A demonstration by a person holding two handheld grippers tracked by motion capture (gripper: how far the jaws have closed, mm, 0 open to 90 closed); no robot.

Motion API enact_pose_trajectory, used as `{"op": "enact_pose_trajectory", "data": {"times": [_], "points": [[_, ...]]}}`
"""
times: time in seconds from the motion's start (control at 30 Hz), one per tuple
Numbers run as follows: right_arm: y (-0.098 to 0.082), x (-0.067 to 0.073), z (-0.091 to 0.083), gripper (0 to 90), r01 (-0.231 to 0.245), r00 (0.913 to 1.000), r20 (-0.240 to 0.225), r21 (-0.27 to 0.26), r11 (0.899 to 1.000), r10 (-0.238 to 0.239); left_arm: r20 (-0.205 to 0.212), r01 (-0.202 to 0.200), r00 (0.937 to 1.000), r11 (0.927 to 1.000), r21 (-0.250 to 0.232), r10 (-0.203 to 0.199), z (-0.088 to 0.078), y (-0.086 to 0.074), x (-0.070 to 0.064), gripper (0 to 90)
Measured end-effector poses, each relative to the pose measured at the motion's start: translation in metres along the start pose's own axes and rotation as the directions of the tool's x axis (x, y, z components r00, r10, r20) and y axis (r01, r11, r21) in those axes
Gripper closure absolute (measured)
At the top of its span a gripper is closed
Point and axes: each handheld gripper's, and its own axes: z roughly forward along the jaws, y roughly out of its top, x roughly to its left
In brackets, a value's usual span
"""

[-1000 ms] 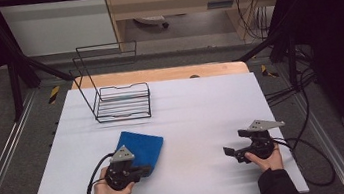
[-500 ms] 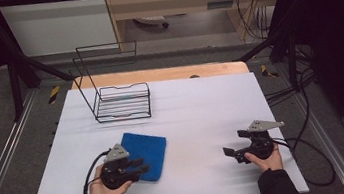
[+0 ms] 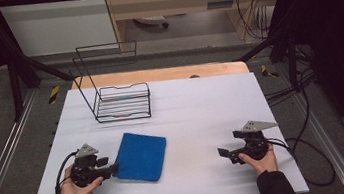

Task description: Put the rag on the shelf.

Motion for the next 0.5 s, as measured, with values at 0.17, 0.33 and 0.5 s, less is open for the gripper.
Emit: {"op": "enact_pose_trajectory", "data": {"times": [0.17,0.33,0.5], "points": [[0.008,0.02,0.014,4.5,-0.003,1.0,0.008,0.012,1.0,0.003,0.003,0.004,1.0,0.9998,0.019,-0.004,0.002,-0.005,0.0,50.5],[0.017,0.05,0.034,8.6,0.003,1.0,0.004,0.033,0.999,-0.003,0.02,0.008,0.9998,0.9991,0.041,-0.009,0.006,-0.007,-0.002,56.9],[0.028,0.095,0.065,15.7,0.057,0.998,-0.033,0.082,0.995,-0.055,0.018,0.002,0.9998,0.9989,0.047,-0.003,0.007,-0.007,-0.005,65.4]]}}
